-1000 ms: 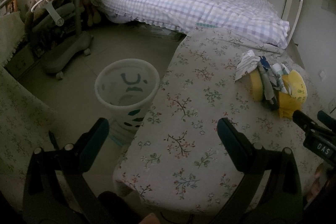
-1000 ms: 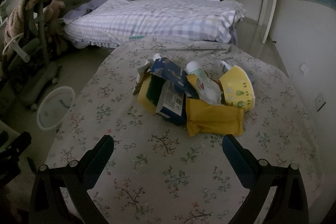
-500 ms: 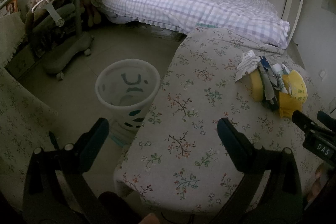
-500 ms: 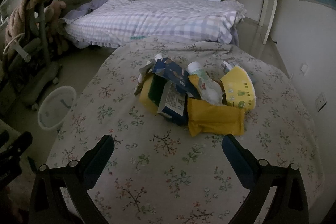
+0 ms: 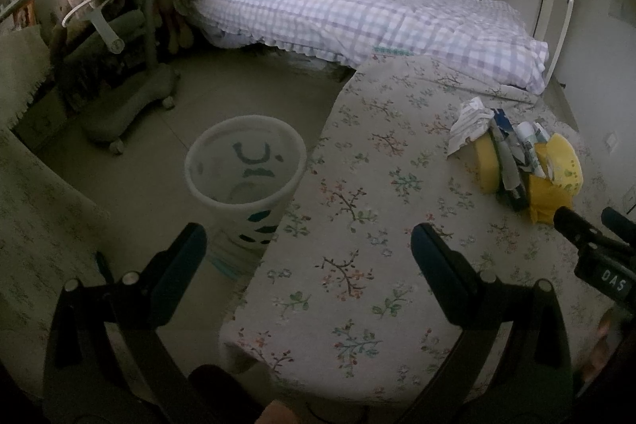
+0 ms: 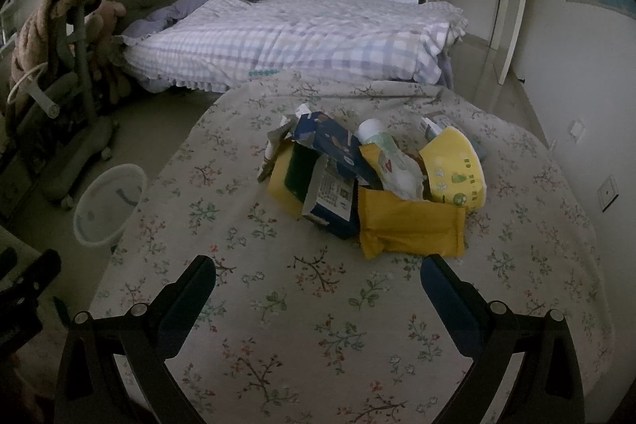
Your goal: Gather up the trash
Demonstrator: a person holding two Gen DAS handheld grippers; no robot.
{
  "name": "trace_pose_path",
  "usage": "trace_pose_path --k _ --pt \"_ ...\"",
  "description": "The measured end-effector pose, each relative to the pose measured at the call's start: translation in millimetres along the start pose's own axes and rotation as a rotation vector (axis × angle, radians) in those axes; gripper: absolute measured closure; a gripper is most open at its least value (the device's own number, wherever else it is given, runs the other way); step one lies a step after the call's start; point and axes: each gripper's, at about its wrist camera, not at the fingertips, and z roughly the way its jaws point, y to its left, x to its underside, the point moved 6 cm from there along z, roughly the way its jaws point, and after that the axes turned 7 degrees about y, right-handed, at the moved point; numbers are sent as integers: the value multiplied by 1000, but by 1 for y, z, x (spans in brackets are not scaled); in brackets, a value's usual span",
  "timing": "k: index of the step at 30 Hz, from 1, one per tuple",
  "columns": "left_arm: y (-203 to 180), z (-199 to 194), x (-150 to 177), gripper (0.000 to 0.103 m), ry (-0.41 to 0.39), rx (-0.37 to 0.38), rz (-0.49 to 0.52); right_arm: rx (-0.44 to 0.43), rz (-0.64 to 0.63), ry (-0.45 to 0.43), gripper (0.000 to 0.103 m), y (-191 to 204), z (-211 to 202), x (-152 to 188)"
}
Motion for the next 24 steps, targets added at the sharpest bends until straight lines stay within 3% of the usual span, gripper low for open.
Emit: trace_pose_path --k 24 --pt "-1 -7 -4 1 -24 14 23 -2 -5 25 0 -8 -5 -9"
